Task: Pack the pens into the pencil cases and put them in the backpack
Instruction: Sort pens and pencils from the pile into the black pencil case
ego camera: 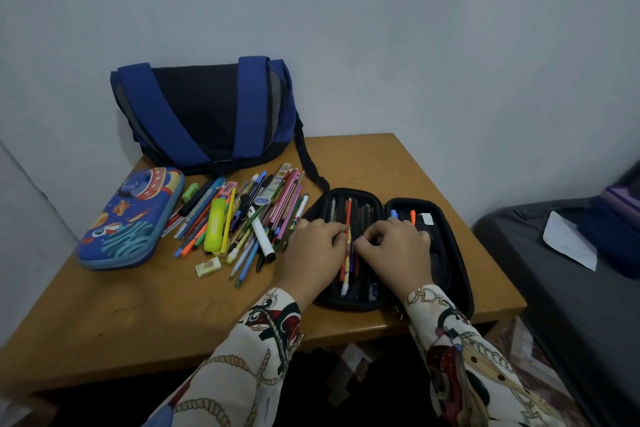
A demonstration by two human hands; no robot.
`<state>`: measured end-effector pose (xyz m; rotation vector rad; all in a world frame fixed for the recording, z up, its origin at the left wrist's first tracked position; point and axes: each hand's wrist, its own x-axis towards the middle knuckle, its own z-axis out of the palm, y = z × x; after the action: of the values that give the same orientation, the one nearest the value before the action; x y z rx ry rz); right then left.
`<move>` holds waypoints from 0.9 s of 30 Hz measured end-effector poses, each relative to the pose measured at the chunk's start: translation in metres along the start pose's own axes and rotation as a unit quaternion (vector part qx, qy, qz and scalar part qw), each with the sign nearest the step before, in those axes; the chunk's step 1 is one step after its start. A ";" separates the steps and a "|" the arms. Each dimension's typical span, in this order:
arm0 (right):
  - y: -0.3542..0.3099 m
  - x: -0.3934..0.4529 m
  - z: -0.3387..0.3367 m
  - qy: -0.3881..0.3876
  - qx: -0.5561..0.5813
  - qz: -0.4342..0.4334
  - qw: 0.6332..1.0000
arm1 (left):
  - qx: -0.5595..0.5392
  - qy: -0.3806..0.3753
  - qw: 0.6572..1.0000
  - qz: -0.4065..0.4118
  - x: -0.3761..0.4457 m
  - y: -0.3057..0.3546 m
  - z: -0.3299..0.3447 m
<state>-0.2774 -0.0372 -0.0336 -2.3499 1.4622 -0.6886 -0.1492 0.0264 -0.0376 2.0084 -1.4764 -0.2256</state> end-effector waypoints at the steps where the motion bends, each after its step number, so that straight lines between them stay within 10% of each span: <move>1: 0.001 0.001 0.001 0.000 0.015 0.000 1.000 | -0.002 0.002 1.000 0.002 0.000 0.000 0.000; 27: 0.005 0.002 0.002 0.020 0.100 -0.008 0.995 | 0.072 -0.004 0.995 0.067 -0.003 -0.004 0.003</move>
<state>-0.2790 -0.0414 -0.0369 -2.2097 1.3252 -0.8473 -0.1489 0.0290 -0.0430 2.0106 -1.6666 -0.0724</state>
